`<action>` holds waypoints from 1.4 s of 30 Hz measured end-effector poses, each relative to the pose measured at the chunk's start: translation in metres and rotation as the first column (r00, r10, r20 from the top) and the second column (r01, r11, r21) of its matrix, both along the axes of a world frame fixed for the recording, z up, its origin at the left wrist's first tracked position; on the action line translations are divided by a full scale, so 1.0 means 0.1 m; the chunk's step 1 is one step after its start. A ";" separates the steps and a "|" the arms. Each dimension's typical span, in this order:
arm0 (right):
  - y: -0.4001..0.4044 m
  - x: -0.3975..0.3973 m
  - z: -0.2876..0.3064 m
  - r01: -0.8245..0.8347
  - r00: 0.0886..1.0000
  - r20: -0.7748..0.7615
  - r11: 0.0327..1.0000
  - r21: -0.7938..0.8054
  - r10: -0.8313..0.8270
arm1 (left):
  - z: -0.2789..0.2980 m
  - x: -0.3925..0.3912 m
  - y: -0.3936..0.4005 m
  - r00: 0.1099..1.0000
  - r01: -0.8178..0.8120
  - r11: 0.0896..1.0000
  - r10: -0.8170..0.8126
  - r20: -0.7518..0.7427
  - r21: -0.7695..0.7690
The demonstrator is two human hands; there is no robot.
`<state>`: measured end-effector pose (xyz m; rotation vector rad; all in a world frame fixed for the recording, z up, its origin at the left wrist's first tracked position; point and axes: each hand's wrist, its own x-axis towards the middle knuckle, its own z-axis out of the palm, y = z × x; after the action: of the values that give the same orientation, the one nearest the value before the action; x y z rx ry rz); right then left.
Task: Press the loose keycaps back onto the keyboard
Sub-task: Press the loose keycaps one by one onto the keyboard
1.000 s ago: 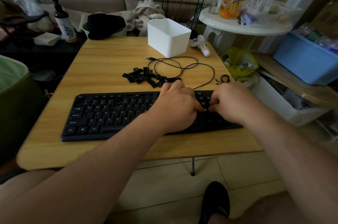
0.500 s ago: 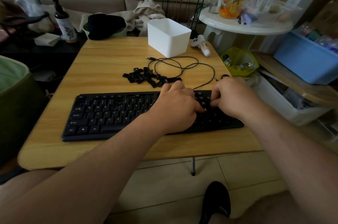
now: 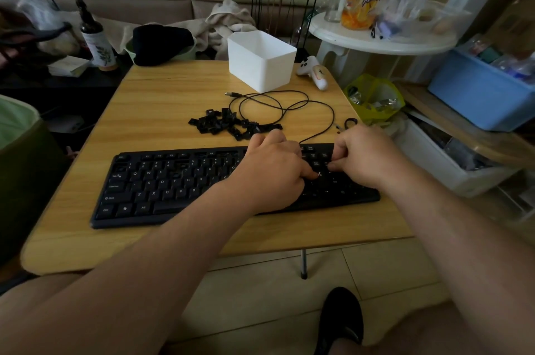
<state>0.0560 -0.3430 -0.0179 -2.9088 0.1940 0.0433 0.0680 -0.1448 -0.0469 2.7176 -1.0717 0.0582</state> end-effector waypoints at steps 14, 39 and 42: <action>-0.02 -0.19 -0.01 -0.014 1.000 -0.010 0.998 0.061 0.015 | -0.01 0.00 -0.02 0.999 -0.004 1.000 0.004 0.032 -0.023; -0.14 -0.21 0.24 0.233 0.969 -0.240 0.560 0.795 -0.064 | -0.01 -0.07 0.00 0.991 -0.005 0.986 0.027 0.133 -0.165; -0.16 -0.25 0.25 0.232 0.959 -0.278 0.406 0.884 0.058 | 0.00 -0.08 -0.03 0.994 -0.112 0.891 0.106 -0.038 -0.440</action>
<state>0.0313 -0.3585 0.0070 -1.7311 0.2615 0.4000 0.0603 -0.1474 -0.0466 2.3545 -0.7835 0.2679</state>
